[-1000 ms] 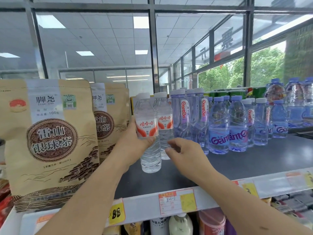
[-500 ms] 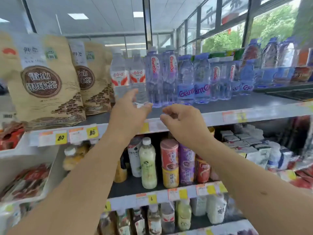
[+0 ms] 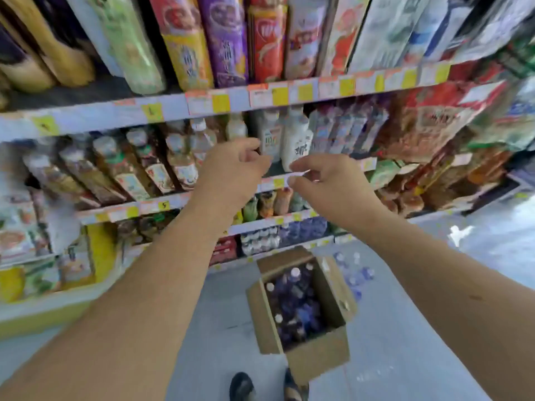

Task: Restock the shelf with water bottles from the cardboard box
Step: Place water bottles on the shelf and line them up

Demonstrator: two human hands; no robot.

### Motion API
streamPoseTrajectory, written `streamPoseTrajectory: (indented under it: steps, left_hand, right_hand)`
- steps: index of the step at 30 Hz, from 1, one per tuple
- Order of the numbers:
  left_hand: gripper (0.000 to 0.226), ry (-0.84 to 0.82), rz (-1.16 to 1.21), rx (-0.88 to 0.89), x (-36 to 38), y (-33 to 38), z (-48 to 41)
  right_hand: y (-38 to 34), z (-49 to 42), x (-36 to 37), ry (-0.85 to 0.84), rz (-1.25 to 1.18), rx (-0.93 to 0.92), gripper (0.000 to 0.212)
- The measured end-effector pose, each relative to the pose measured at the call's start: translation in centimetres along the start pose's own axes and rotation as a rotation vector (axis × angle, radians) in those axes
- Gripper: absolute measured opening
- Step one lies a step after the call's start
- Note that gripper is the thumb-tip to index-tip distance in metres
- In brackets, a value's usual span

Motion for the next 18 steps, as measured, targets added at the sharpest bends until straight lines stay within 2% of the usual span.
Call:
streamPoseTrajectory:
  steps: [4, 8, 10, 11, 14, 16, 18]
  left_hand:
    - [0.008, -0.147, 0.005, -0.078, 6.7, -6.9, 1.4]
    - [0.012, -0.231, 0.013, -0.156, 12.6, -14.0, 2.4]
    - [0.035, -0.258, 0.017, -0.217, 15.6, -18.3, 2.5]
    - [0.038, -0.267, 0.015, -0.235, 17.0, -20.6, 2.5]
    - [0.036, -0.273, 0.003, -0.276, 20.8, -27.2, 2.9]
    - [0.035, -0.243, -0.038, -0.319, 22.3, -31.8, 3.1]
    - [0.034, -0.222, -0.039, -0.378, 23.8, -36.2, 3.4]
  right_hand:
    - [7.9, 2.5, 5.2, -0.034, 0.032, 0.123, 0.021]
    - [17.4, 4.5, 11.7, -0.096, 0.052, 0.275, 0.024]
    - [22.2, 5.3, 15.5, -0.143, 0.083, 0.334, 0.023]
    - [24.7, 5.5, 17.6, -0.175, 0.115, 0.347, 0.022]
    - [32.1, 5.8, 23.9, -0.238, 0.182, 0.382, 0.015]
    - [36.9, 5.8, 28.1, -0.270, 0.183, 0.414, 0.021]
    - [41.2, 5.6, 32.0, -0.299, 0.181, 0.454, 0.037]
Point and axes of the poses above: each hand's wrist, its own z-axis away from the middle knuckle, its own x-axis out of the palm, y = z × x, the point moved 8 cm from there along -z, towards the middle knuckle, and after that the axes turned 4 degrees about -z, right-handed, at the moved point
